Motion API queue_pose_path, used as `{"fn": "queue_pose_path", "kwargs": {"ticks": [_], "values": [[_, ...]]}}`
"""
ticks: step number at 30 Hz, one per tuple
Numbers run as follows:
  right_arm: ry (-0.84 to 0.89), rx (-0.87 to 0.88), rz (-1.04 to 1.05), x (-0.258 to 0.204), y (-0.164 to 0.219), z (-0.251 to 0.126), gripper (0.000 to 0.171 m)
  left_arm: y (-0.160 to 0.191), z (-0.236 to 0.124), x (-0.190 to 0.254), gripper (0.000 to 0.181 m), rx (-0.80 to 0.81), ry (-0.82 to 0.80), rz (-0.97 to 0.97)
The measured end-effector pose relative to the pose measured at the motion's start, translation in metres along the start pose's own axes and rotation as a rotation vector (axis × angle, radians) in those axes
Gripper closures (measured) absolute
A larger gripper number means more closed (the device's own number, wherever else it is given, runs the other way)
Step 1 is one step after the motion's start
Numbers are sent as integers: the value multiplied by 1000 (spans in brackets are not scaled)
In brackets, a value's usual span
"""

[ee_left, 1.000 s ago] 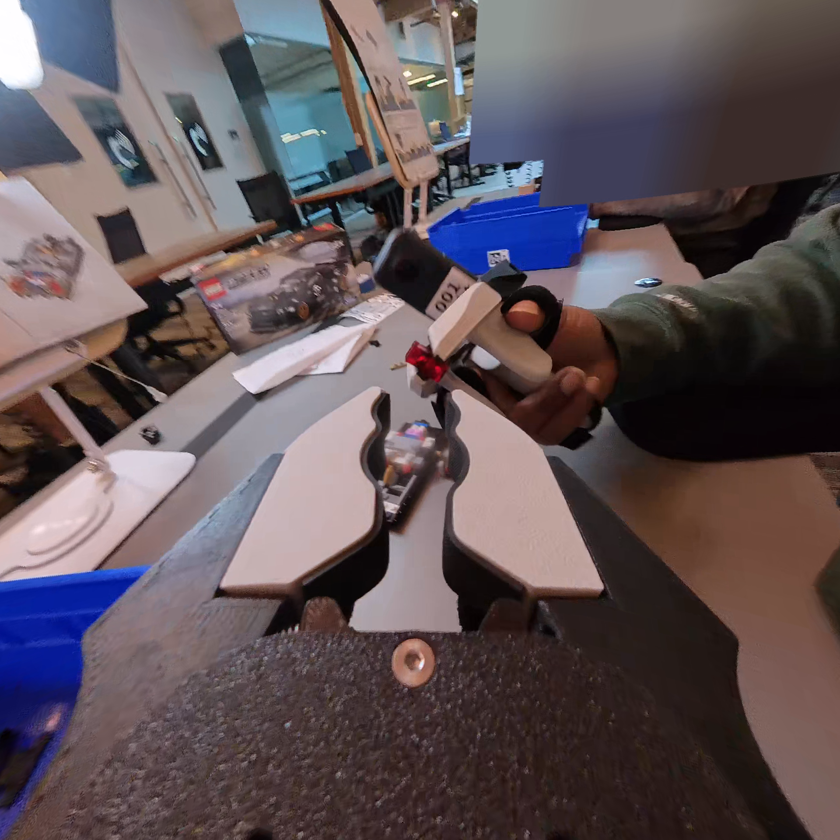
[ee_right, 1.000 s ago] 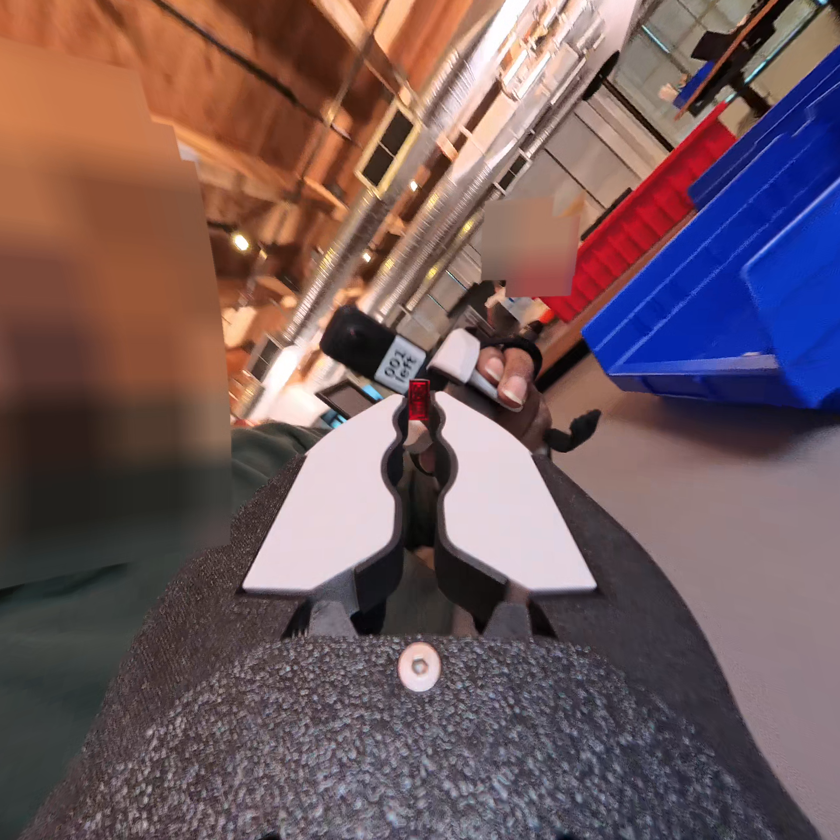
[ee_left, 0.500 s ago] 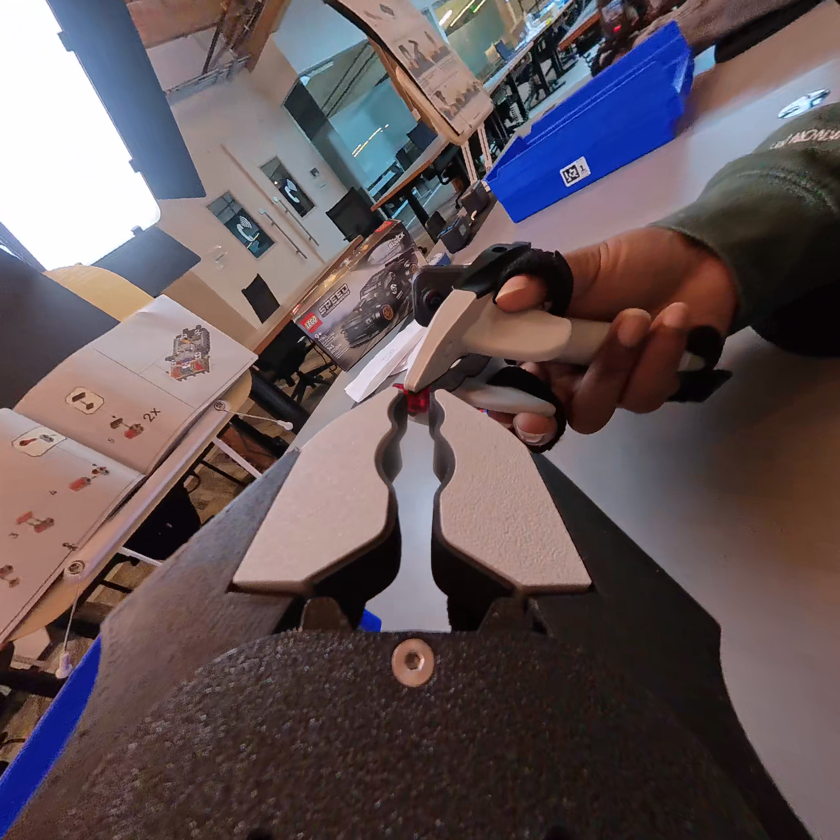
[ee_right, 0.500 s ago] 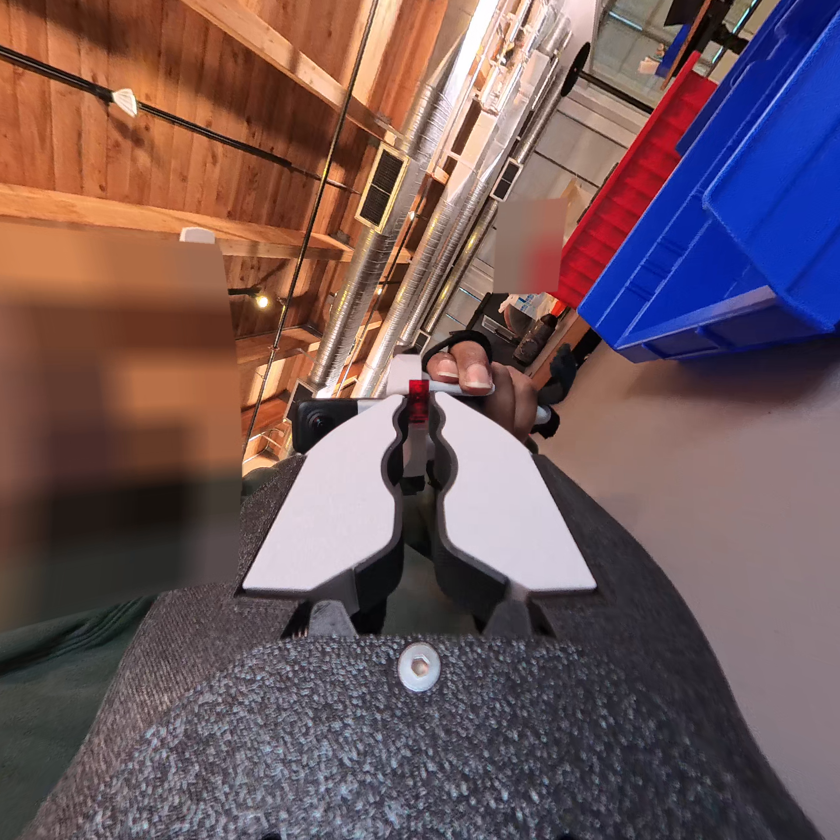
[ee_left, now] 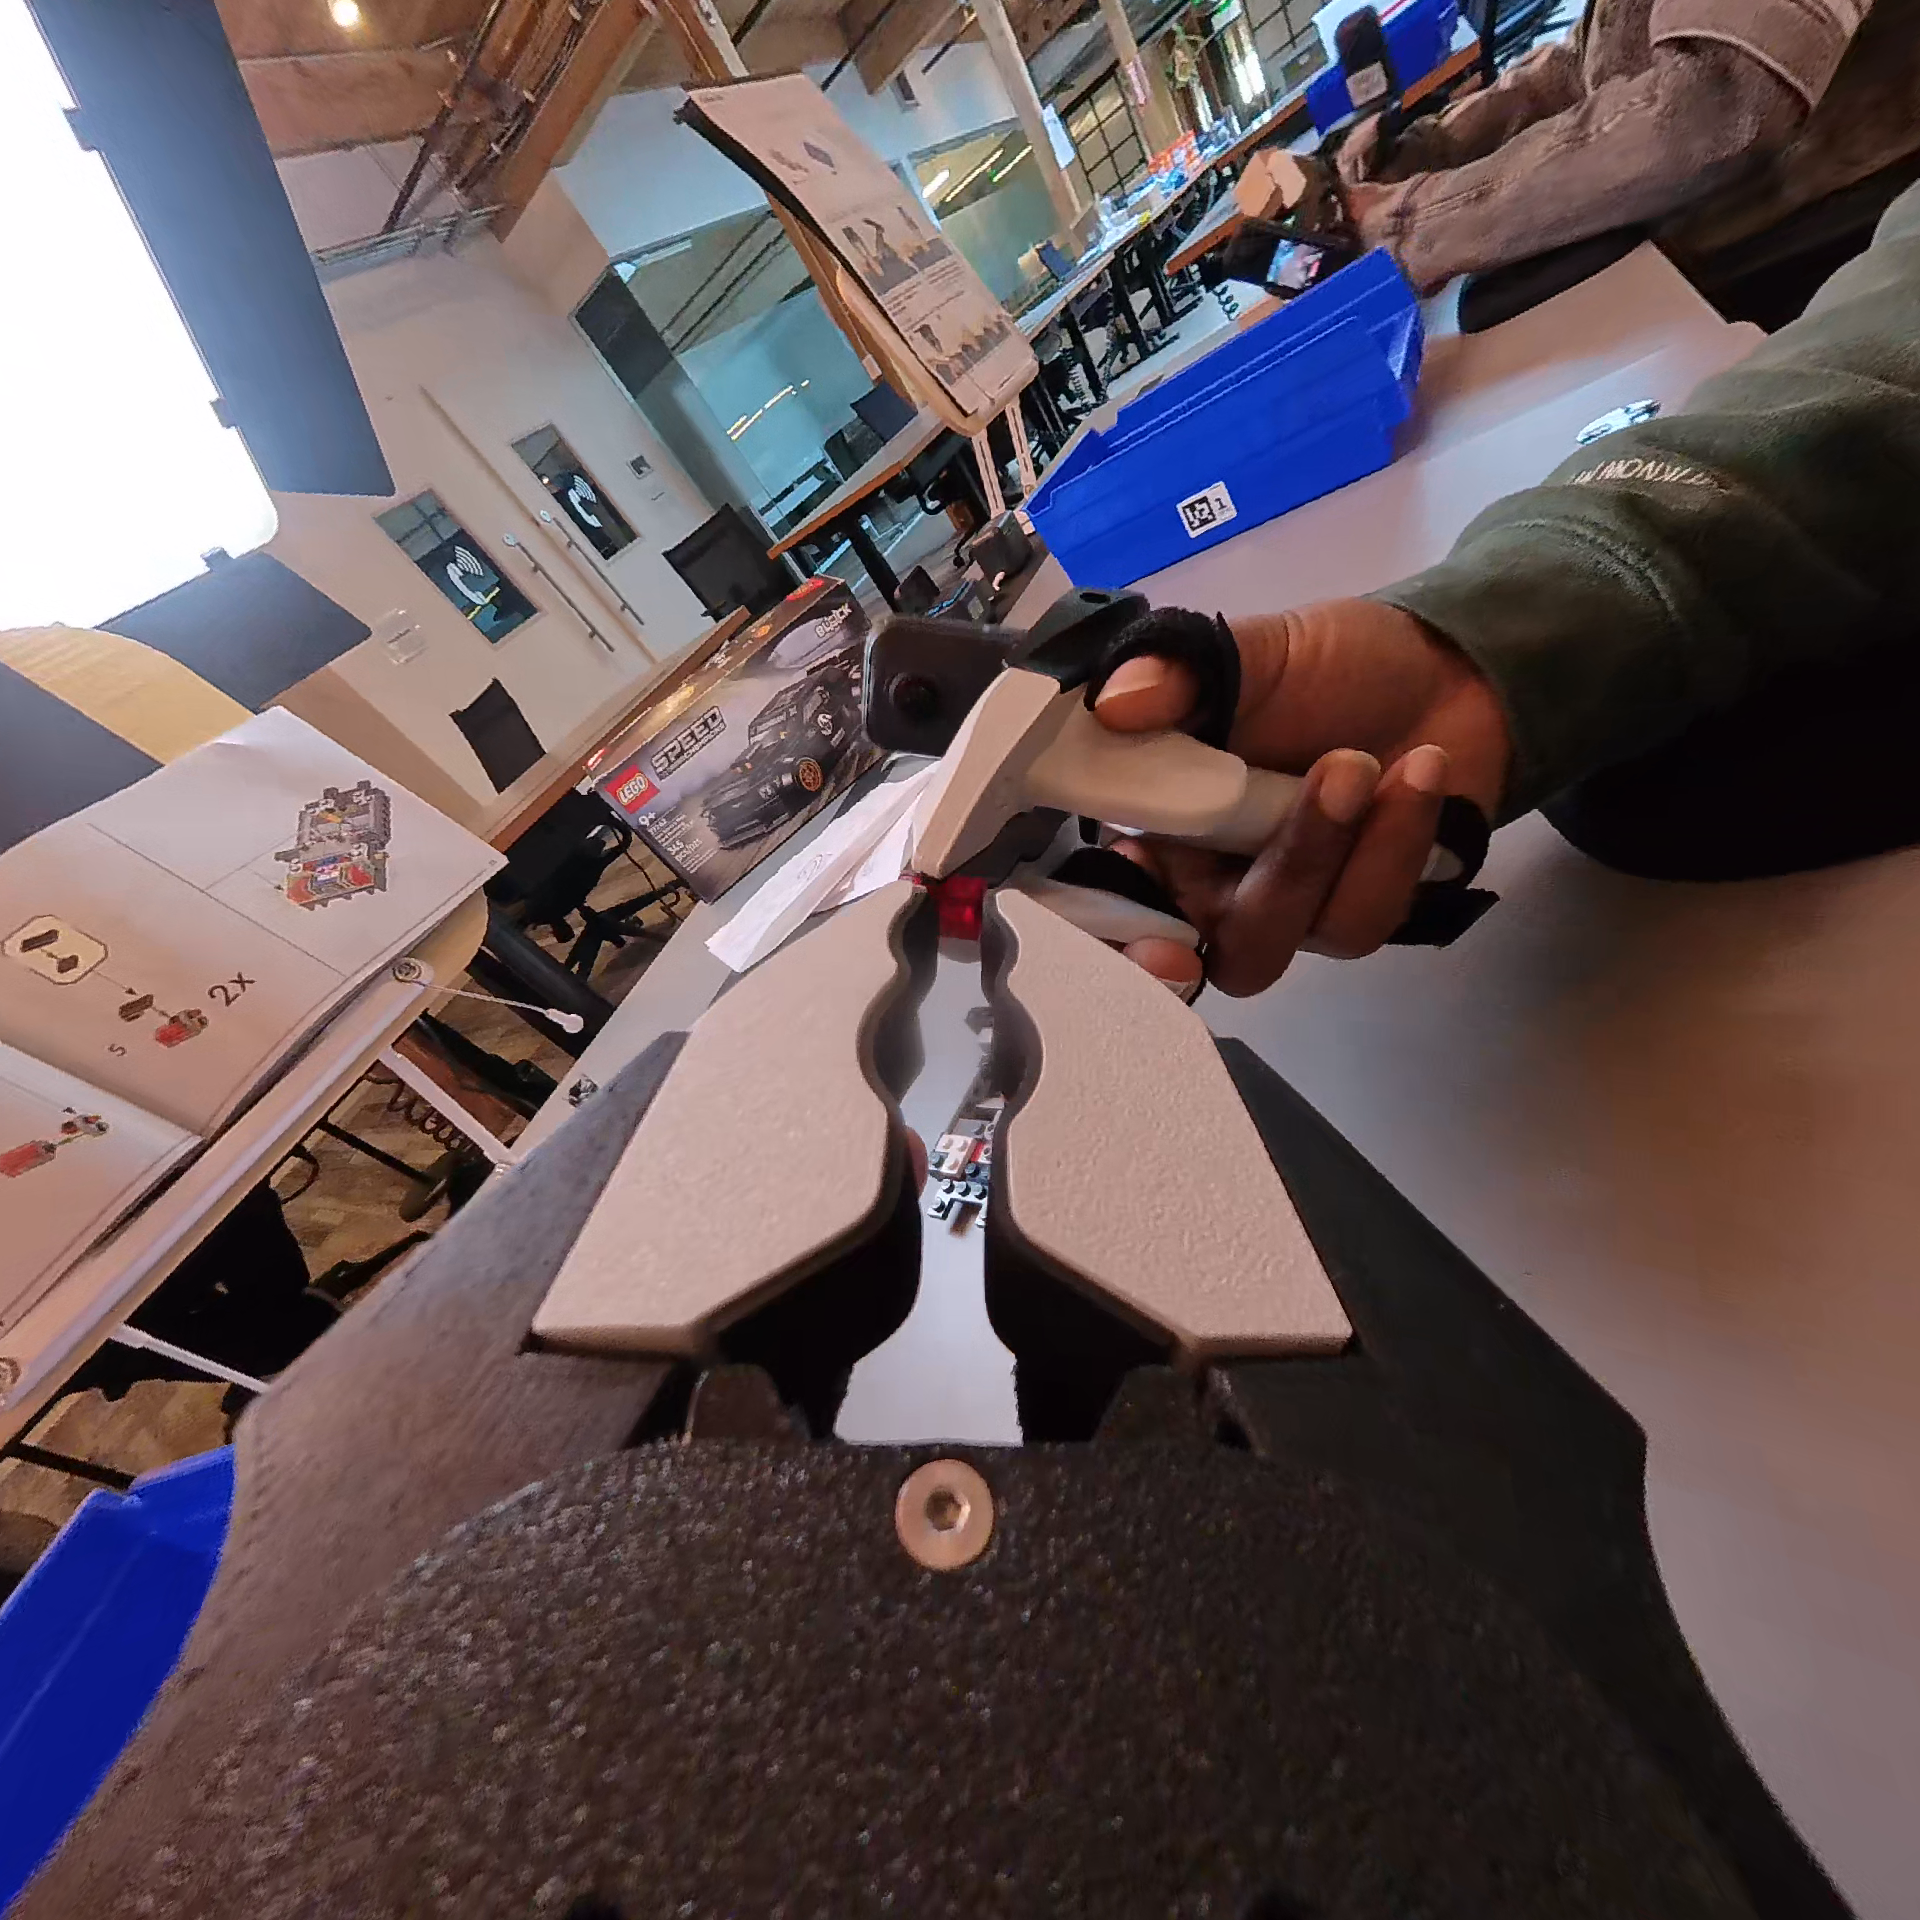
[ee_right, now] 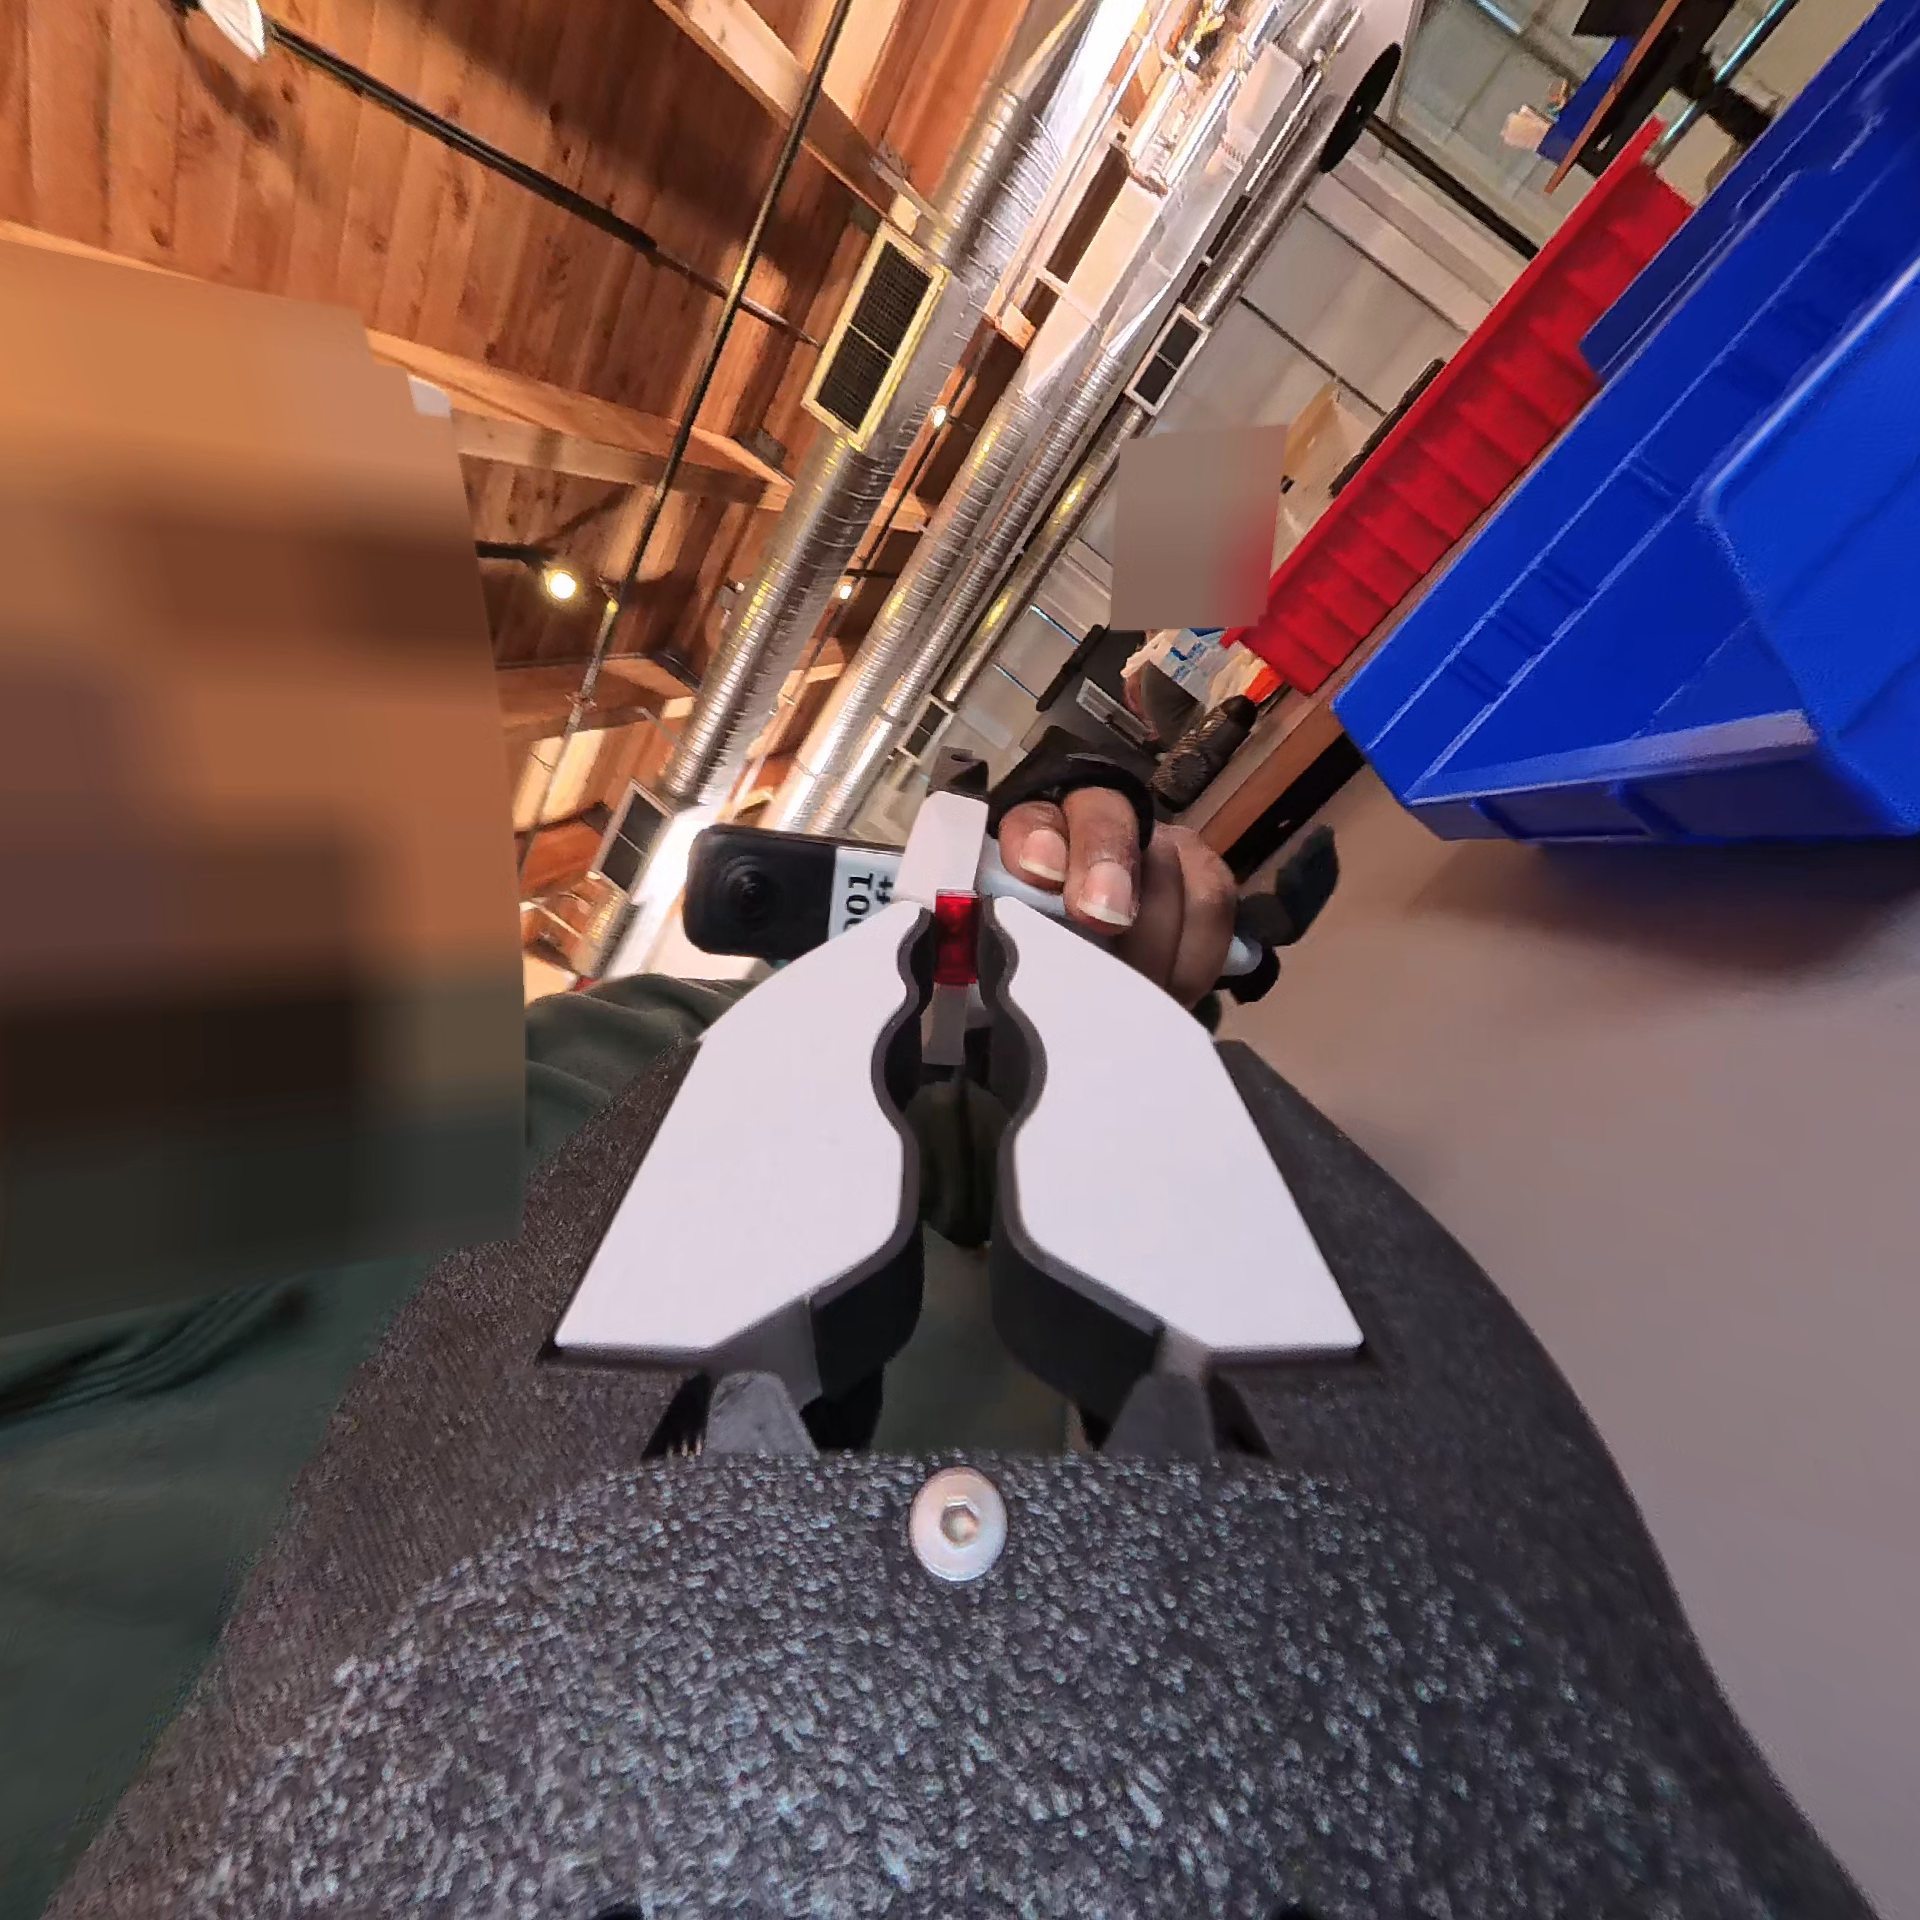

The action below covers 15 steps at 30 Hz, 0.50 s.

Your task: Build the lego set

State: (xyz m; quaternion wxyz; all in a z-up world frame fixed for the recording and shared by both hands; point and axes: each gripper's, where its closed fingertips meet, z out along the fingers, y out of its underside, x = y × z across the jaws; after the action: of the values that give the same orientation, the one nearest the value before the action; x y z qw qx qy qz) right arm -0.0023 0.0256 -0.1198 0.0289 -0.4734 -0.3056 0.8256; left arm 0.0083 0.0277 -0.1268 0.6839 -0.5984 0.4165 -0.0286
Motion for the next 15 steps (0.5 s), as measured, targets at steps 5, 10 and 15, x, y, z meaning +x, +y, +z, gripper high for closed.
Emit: {"fn": "queue_pose_path", "kwargs": {"ticks": [5,10,15], "values": [[75,52,-106,-4,-12,-5,164,-10,-13,-19,173,87,-83,-72],[124,91,-200,-7,-32,-24,164,8,-37,-68,173,25,-205,-174],[127,52,-205,-3,-23,-19,163,101,-42,-108,173,-361,-359,-376]]}}
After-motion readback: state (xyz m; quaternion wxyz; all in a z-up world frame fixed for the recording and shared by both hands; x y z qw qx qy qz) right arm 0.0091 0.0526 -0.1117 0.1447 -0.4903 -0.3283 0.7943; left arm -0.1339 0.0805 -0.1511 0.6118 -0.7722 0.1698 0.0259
